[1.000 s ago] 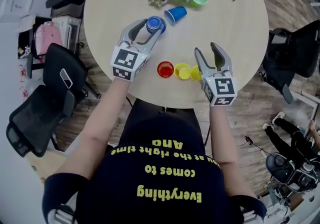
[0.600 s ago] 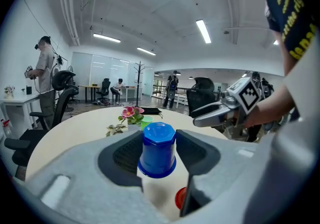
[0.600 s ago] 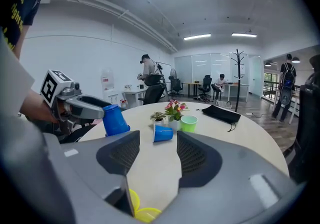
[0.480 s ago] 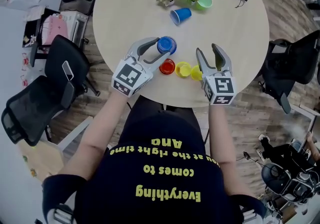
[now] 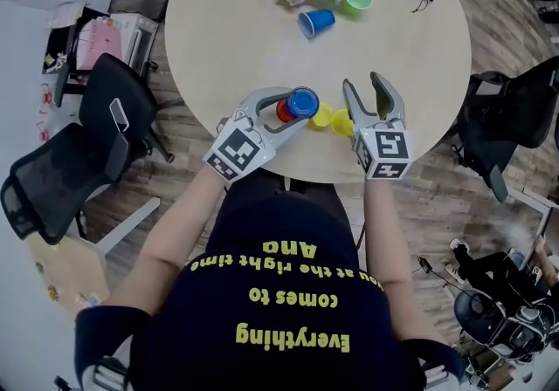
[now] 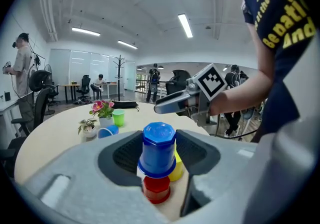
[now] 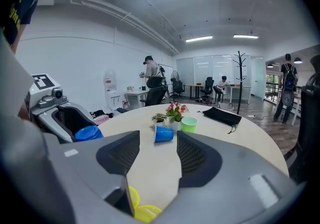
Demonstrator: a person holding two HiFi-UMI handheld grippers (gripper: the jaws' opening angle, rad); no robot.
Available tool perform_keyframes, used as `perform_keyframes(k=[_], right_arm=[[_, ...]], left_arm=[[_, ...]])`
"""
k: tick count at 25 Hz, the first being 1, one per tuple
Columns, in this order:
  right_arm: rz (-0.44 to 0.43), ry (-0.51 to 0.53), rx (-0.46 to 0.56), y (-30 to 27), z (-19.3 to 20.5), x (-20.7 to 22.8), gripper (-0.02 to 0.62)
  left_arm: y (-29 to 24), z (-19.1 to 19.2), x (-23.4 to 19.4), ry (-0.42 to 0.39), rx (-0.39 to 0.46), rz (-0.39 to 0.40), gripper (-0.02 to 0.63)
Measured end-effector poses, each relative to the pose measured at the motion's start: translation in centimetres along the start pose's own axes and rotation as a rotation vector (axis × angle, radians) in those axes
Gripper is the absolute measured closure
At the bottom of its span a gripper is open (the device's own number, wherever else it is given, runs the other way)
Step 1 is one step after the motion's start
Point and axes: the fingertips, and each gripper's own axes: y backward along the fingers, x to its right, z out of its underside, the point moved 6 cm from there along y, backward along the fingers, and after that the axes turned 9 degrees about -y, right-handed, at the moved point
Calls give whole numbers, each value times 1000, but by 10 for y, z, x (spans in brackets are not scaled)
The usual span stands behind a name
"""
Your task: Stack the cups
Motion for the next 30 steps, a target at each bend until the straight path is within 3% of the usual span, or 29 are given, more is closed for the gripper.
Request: perform_keyframes(k=[16, 30], right_arm=[[8, -16, 5, 15, 8, 4, 351], [11, -21, -1, 9, 7, 6, 353]], left_arm=[[-9, 7, 23, -99, -58, 40, 390], [-12, 16, 19, -48, -66, 67, 390]])
